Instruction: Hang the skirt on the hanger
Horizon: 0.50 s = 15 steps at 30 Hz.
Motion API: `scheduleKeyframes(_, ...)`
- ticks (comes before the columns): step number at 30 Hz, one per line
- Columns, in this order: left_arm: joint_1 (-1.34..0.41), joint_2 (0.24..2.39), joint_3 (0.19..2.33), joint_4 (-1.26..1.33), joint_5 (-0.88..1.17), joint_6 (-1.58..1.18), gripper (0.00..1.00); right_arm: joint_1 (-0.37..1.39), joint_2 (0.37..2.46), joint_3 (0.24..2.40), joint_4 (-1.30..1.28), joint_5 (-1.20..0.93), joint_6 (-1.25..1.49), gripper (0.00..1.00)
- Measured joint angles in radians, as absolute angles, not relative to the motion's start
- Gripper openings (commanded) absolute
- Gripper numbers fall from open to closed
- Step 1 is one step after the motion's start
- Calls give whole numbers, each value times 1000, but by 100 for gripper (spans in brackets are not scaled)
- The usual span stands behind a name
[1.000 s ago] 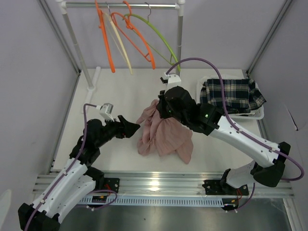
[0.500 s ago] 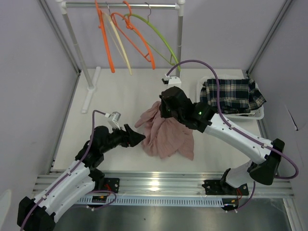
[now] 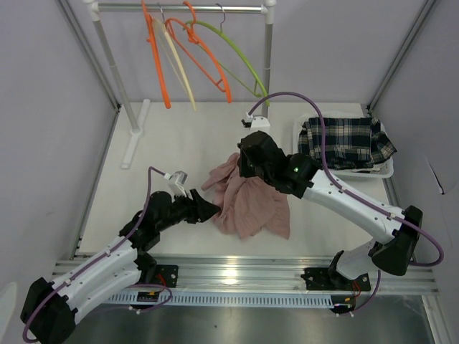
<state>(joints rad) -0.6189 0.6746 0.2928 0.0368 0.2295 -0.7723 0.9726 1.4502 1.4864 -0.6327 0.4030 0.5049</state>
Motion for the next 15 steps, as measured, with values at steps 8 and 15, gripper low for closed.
scheduleKeyframes(8, -662, 738, 289, 88, 183, -804, 33, 965, 1441, 1464, -621, 403, 506, 0)
scheduleKeyframes(15, -701, 817, 290, 129, 176, -834, 0, 946, 1437, 1457, -615, 403, 516, 0)
